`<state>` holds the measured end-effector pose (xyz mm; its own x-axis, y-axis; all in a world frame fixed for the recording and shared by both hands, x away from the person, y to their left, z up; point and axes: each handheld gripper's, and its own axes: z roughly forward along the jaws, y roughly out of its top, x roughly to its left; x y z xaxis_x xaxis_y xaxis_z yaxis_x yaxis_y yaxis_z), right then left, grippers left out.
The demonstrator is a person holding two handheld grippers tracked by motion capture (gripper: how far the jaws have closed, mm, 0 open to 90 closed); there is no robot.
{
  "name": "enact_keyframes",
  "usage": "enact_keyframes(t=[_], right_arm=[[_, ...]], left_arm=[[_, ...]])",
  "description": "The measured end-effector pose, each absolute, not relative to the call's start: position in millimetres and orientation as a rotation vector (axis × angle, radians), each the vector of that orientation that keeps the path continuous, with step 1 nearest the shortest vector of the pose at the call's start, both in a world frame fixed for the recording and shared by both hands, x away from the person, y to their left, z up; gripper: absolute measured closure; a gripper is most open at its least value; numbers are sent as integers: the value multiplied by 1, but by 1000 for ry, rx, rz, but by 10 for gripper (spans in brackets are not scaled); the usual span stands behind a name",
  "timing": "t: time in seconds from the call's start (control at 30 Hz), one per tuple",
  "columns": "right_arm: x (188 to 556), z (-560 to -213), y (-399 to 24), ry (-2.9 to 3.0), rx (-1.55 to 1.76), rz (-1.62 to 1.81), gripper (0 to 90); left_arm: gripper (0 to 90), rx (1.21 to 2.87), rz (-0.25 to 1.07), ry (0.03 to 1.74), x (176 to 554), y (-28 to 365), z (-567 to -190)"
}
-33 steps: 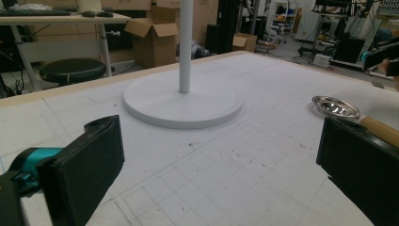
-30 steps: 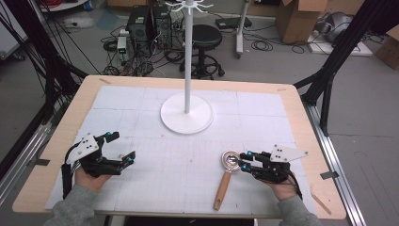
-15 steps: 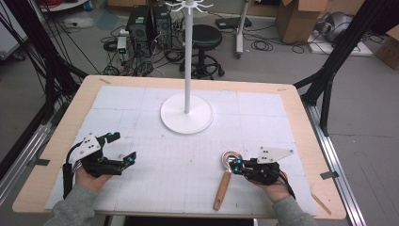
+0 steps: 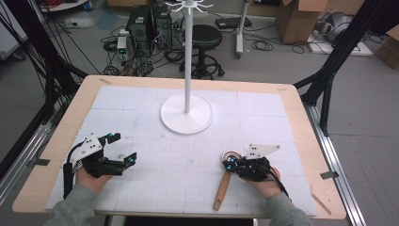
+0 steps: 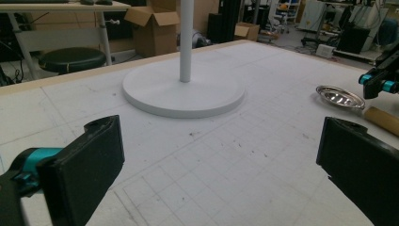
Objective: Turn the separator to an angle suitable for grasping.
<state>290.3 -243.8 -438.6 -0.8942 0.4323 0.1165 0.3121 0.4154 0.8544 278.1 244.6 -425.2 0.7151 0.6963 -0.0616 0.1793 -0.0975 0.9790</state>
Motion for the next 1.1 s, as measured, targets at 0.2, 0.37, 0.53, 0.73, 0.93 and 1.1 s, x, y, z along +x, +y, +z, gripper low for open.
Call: enact_keyframes(t=[0.2,0.37,0.53,0.73,0.93,1.1], right_arm=[[296,-441,-237,2571,685,1440,900],[298,-441,-227,2627,686,1363,900],[300,-442,-221,2654,678,1308,900],[302,-444,-216,2680,679,1245,900],[302,-445,-213,2703,679,1195,900],[302,-445,-214,2699,673,1189,900]], left_arm=[[18,1651,509,720,277,245,-426],[18,1655,506,722,278,245,-426],[18,1656,507,724,278,245,-426],[18,1660,510,730,278,245,-427],[18,1666,509,730,279,245,-427],[18,1671,510,733,279,245,-428]])
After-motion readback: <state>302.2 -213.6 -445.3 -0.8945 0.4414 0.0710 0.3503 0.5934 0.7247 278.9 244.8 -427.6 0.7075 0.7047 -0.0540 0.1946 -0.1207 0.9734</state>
